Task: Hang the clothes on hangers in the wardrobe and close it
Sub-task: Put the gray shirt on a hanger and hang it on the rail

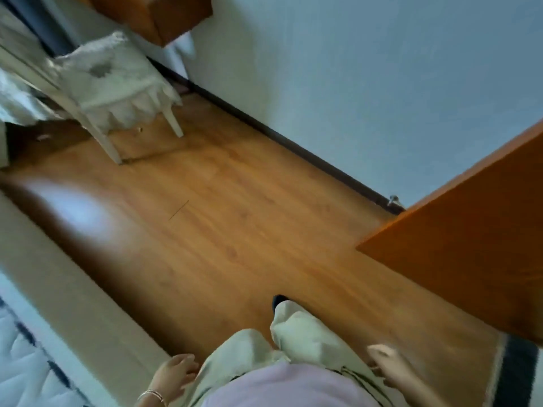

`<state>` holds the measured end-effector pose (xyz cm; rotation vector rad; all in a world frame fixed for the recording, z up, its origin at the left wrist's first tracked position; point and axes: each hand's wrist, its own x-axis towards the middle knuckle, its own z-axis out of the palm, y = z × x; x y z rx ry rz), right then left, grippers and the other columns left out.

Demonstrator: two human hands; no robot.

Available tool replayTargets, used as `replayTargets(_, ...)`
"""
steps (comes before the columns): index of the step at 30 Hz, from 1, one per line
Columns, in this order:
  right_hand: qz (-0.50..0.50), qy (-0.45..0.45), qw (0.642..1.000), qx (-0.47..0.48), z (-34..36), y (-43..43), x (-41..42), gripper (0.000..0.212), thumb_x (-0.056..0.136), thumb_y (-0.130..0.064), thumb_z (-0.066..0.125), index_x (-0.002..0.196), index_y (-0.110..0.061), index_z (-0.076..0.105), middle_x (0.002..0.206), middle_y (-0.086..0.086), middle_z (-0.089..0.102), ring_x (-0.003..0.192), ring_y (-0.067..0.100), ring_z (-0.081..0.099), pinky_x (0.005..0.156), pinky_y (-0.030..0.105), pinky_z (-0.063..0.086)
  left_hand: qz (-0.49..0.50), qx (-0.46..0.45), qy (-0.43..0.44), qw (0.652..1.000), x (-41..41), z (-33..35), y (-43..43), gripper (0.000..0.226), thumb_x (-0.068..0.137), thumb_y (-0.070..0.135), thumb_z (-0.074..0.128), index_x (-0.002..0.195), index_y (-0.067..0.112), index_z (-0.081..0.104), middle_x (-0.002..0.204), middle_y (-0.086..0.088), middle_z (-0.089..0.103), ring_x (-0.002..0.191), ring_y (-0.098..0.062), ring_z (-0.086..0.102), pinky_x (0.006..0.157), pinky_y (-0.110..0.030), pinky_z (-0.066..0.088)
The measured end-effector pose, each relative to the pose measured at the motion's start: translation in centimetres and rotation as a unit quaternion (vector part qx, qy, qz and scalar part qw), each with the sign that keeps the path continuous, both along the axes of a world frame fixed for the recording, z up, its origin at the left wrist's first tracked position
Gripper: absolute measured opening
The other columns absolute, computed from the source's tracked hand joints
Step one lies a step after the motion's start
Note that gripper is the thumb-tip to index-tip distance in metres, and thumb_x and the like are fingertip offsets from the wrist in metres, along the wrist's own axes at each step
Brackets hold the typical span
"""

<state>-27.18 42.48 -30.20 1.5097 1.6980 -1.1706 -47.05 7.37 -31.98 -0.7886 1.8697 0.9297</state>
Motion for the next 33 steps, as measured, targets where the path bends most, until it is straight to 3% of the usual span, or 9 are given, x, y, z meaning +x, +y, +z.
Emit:
replayTargets(2, 0.047, -0.009, 0.999, 0.003, -0.4, 3.7, -4.4, 0.018, 0.092, -0.018, 0.052, 0.094, -0.007, 0.066, 0.072, -0.002, 0.064, 0.091, 0.032, 0.065, 0.065, 0.026, 0.042, 0.037, 0.009, 0.045, 0.998, -1.5, 1.5, 1.7, 0.013, 0.092, 0.009, 0.05, 0.099, 0.001, 0.059, 0.084, -0.013, 0.061, 0.067, -0.023, 0.053, 0.049, -0.018, 0.046)
replayTargets(6, 0.144, -0.03, 0.989, -0.008, 0.9, 6.3, -15.1, 0.015, 0.093, -0.008, 0.048, 0.089, 0.001, 0.059, 0.065, 0.009, 0.055, 0.059, 0.023, 0.051, 0.05, 0.023, 0.036, 0.091, 0.012, 0.095, 0.991, -3.5, 2.6, 1.6, 0.016, 0.092, 0.014, 0.052, 0.102, 0.009, 0.061, 0.093, -0.011, 0.066, 0.081, -0.022, 0.058, 0.059, -0.023, 0.039)
replayTargets(11, 0.257, -0.013, 0.966, -0.017, -0.4, 3.3, -29.6, 0.018, 0.094, -0.015, 0.045, 0.094, -0.006, 0.061, 0.072, 0.007, 0.058, 0.059, 0.018, 0.05, 0.051, 0.022, 0.033, 0.317, 0.011, 0.039, 0.947, -4.3, 2.4, -1.9, 0.016, 0.091, 0.006, 0.05, 0.079, 0.007, 0.059, 0.063, -0.005, 0.062, 0.065, -0.022, 0.053, 0.052, -0.025, 0.036)
replayTargets(14, 0.317, 0.022, 0.948, -0.031, -1.4, -1.1, -38.4, 0.02, 0.095, -0.019, 0.045, 0.102, -0.009, 0.06, 0.082, 0.005, 0.062, 0.065, 0.015, 0.056, 0.053, 0.02, 0.037, 0.202, -0.013, 0.046, 0.978, -4.4, -1.6, -6.8, 0.039, 0.096, 0.007, 0.035, 0.059, 0.013, 0.046, 0.054, -0.001, 0.056, 0.06, -0.022, 0.06, 0.058, -0.026, 0.043)
replayTargets(17, 0.342, 0.055, 0.937, -0.039, -1.4, -6.1, -46.4, 0.02, 0.095, -0.018, 0.045, 0.105, -0.01, 0.059, 0.09, 0.009, 0.063, 0.069, 0.015, 0.058, 0.053, 0.02, 0.038, 0.321, -0.004, -0.044, 0.946, -8.8, -0.5, -8.3, 0.024, 0.09, 0.006, 0.048, 0.076, 0.0, 0.066, 0.071, -0.007, 0.058, 0.072, -0.018, 0.054, 0.063, -0.022, 0.039)
replayTargets(21, 0.387, 0.062, 0.918, -0.058, -0.4, -12.2, -54.3, 0.015, 0.095, -0.013, 0.045, 0.102, -0.007, 0.057, 0.09, 0.013, 0.06, 0.064, 0.014, 0.055, 0.043, 0.016, 0.039, 0.334, -0.011, -0.023, 0.942, -16.9, 0.6, -10.3, 0.02, 0.089, 0.008, 0.051, 0.076, 0.008, 0.066, 0.076, -0.003, 0.056, 0.078, -0.017, 0.048, 0.063, -0.022, 0.037)
replayTargets(25, 0.463, 0.056, 0.883, -0.054, 0.1, -16.6, -61.9, 0.014, 0.094, -0.012, 0.048, 0.098, -0.008, 0.06, 0.076, 0.003, 0.061, 0.06, 0.012, 0.053, 0.042, 0.01, 0.037, 0.445, 0.011, 0.02, 0.895, -25.0, 0.0, -13.3, 0.022, 0.09, 0.009, 0.051, 0.1, -0.007, 0.062, 0.072, -0.01, 0.059, 0.057, -0.019, 0.048, 0.046, -0.021, 0.038)
replayTargets(30, 0.522, 0.028, 0.852, -0.027, 0.2, -19.9, -71.9, 0.017, 0.092, -0.013, 0.051, 0.103, -0.006, 0.063, 0.075, 0.002, 0.061, 0.061, 0.012, 0.052, 0.046, 0.014, 0.038, 0.48, 0.045, 0.081, 0.872, -34.9, -0.1, -16.9, 0.012, 0.092, 0.015, 0.051, 0.084, 0.014, 0.06, 0.082, -0.007, 0.063, 0.076, -0.024, 0.058, 0.072, -0.03, 0.042)
replayTargets(33, 0.56, 0.017, 0.828, -0.012, -1.0, -21.7, -78.3, 0.017, 0.092, -0.016, 0.052, 0.102, -0.008, 0.064, 0.096, 0.008, 0.063, 0.081, 0.016, 0.054, 0.054, 0.013, 0.038, 0.507, 0.029, 0.059, 0.86, -38.2, -1.5, -18.7, 0.013, 0.093, 0.013, 0.05, 0.084, 0.011, 0.059, 0.08, -0.008, 0.061, 0.072, -0.023, 0.055, 0.07, -0.031, 0.043)
